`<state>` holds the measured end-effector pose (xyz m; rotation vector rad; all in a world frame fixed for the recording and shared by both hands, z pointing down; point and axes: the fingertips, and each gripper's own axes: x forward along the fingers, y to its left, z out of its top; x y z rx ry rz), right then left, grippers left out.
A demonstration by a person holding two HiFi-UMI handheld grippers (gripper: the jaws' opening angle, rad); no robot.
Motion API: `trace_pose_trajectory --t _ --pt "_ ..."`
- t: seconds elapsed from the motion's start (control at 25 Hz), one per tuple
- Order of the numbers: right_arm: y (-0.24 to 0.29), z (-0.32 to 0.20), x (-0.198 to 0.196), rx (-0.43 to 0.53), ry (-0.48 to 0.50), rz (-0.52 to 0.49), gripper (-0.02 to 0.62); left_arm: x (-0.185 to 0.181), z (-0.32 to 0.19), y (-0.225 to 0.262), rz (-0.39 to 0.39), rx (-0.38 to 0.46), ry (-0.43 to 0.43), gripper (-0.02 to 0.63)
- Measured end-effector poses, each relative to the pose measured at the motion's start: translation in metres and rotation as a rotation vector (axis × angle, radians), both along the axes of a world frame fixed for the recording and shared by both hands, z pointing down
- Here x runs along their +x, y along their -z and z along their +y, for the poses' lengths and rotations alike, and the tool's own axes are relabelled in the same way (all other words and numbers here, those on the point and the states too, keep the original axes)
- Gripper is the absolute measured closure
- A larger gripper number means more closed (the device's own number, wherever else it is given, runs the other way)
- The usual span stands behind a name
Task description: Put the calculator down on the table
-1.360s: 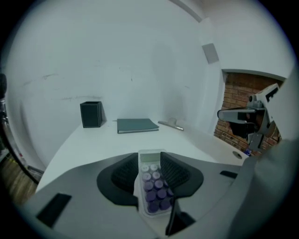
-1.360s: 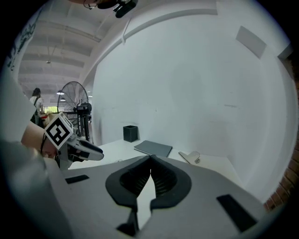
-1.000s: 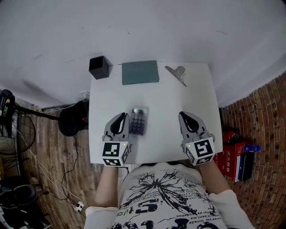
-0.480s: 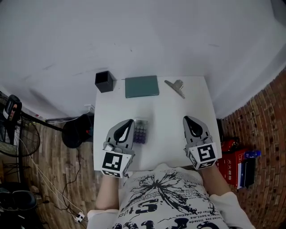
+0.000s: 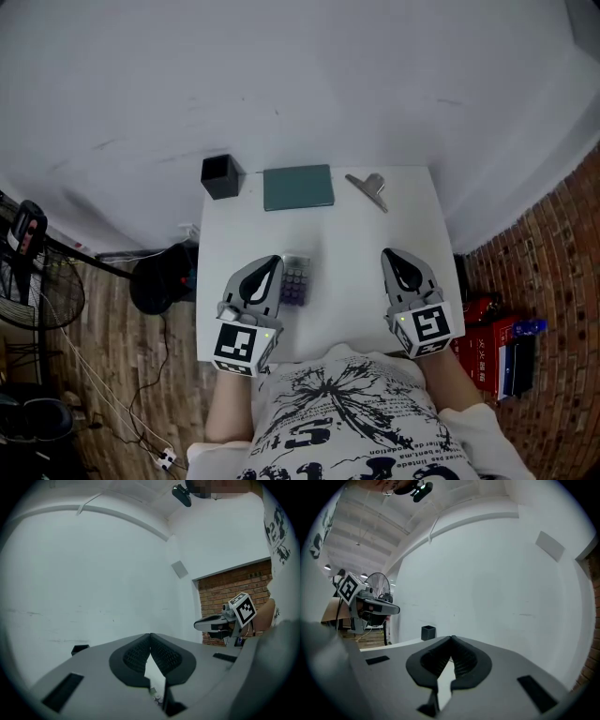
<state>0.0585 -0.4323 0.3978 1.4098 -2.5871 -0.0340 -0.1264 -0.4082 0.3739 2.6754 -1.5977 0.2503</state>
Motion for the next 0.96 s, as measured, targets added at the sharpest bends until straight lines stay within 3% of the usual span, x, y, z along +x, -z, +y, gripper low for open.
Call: trace_pose_trajectory --t 0.68,0.96 --pt "-0.012 -0.006 -0.013 -0.019 0.014 -0.009 0.581 -0.013 -0.002 -0.014 0.021 -0.044 0.024 0.592" --pt "-0.009 -0.007 -0.018 0.015 0.008 -0.004 0.582 -0.018 -0.002 -0.019 0.032 -0.057 0.017 0.592"
